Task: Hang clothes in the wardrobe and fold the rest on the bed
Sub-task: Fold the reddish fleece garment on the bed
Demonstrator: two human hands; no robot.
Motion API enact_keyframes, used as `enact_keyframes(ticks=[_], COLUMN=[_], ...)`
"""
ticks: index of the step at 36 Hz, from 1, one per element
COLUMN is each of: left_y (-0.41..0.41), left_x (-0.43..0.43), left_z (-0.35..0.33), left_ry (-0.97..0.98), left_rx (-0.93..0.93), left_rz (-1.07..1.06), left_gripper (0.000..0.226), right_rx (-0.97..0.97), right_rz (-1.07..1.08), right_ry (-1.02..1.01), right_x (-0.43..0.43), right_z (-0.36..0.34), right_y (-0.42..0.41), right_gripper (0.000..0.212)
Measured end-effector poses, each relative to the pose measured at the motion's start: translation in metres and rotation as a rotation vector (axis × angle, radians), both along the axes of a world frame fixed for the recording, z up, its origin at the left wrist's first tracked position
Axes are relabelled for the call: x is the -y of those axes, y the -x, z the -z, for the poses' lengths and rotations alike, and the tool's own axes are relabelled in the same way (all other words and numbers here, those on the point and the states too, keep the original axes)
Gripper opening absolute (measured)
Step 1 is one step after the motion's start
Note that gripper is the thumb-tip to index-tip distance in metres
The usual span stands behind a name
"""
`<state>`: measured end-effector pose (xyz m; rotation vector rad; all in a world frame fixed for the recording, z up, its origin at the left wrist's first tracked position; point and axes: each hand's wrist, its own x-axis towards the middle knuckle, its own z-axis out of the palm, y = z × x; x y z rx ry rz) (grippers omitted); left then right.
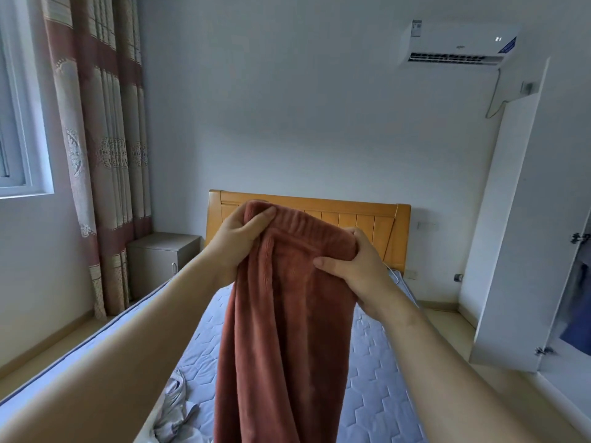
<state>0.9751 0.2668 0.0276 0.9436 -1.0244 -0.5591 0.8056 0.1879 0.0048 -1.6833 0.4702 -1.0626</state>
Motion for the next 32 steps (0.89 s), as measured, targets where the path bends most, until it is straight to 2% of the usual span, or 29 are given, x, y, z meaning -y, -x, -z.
enact_keyframes(ticks=[6,10,11,13,16,19,21,24,28,32], left_y=[-0.01,-0.007,-0.006,-0.005,-0.01,-0.023,-0.027,-0.034,-0.036,-0.03], left_x=[-0.015,-0.019,-0.019,-0.02,-0.023,-0.026,-0.026,-0.022,-0.015,-0.016], left_z=[-0.009,-0.015,-0.017,-0.018,-0.014,-0.007,-0.004,0.0,0.001,0.002], left_ry=[-0.076,-0.041,-0.034,-0.022,-0.053,-0.231,-0.413,-0.599,-0.52,-0.461], left_rx=[0.133,0.05,0.023,-0.007,0.007,0.098,0.154,0.264,0.264,0.527], left_rz=[0.071,0.141,0.15,0.163,0.174,0.253,0.329,0.157,-0.045,-0.194], left_gripper=[0.004,0.009,0.01,0.011,0.023,0.049,0.045,0.019,0.011,0.011], right_rx=[0.161,0.369,0.367,0.232,-0.05,-0.05,-0.003,0.049,-0.014,-0.124], right_rz=[-0.113,-0.222,-0.269,-0.352,-0.361,-0.266,-0.234,-0.241,-0.192,-0.049], right_ry=[-0.098,-0.247,-0.298,-0.392,-0.438,-0.417,-0.419,-0.409,-0.351,-0.19], right_x=[-0.003,-0.007,-0.007,-0.008,-0.007,0.0,0.001,-0.001,0.003,0.011], right_z=[-0.021,-0.024,-0.023,-0.019,-0.016,-0.02,-0.022,-0.019,-0.01,-0.01], right_y=[0.01,0.003,0.001,0.001,0.007,0.009,0.009,0.005,0.006,0.013], right_gripper=[0.037,0.039,0.045,0.054,0.042,0.033,0.032,0.018,0.023,0.023])
